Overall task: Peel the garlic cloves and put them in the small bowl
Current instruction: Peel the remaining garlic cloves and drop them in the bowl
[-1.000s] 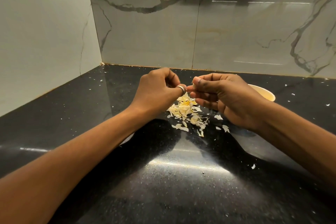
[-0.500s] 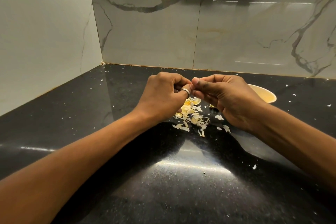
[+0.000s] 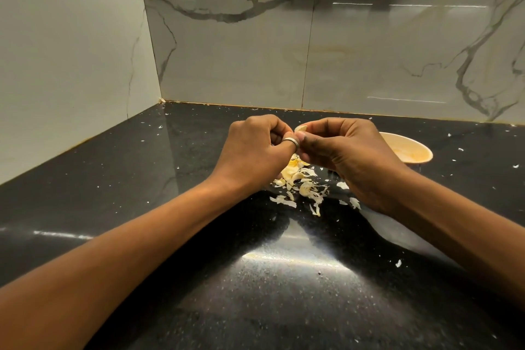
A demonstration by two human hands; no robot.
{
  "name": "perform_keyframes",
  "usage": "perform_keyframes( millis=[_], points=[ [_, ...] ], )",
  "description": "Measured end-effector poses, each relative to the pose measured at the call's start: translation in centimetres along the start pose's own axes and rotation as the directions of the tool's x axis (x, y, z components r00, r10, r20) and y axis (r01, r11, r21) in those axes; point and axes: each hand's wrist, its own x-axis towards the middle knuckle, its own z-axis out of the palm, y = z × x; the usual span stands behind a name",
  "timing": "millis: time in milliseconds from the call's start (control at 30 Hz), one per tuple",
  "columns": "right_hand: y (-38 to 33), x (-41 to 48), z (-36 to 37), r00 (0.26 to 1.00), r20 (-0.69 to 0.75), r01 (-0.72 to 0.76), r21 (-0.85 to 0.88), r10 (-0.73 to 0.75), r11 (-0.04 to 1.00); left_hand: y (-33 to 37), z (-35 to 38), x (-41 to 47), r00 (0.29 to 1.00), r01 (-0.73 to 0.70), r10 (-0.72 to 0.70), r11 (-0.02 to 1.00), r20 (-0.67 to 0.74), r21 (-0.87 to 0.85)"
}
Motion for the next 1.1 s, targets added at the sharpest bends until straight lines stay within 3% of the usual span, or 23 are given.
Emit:
perform_keyframes(
  millis=[167, 367, 567, 800, 1100],
  points=[
    [0.02, -0.14, -0.07, 1.000, -0.017, -0.008, -0.073, 0.007, 0.997, -0.39, -0.08, 0.39, 0.999, 0.036, -0.036, 0.999, -0.037, 0.017],
    [-0.08, -0.15, -0.36, 0.998, -0.013, 0.064, -0.243, -0.069, 0.968, 0.15, -0.75, 0.39, 0.997, -0.075, 0.075, 0.997, -0.007, 0.018],
    [-0.26, -0.13, -0.62, 0.997, 0.032, 0.078, -0.285, -0.072, 0.955, -0.06, -0.83, 0.44, 0.995, -0.102, 0.101, 0.995, 0.017, 0.018],
    [-0.27, 0.18, -0.45, 0.999, -0.015, -0.040, 0.050, 0.041, 0.998, -0.23, -0.84, 0.37, 0.988, -0.154, 0.152, 0.984, 0.033, 0.092],
    [-0.31, 0.21, -0.53, 0.996, -0.015, -0.091, 0.080, 0.093, 0.993, -0.57, -0.46, 0.38, 0.963, -0.268, 0.264, 0.943, 0.047, 0.196]
  ],
)
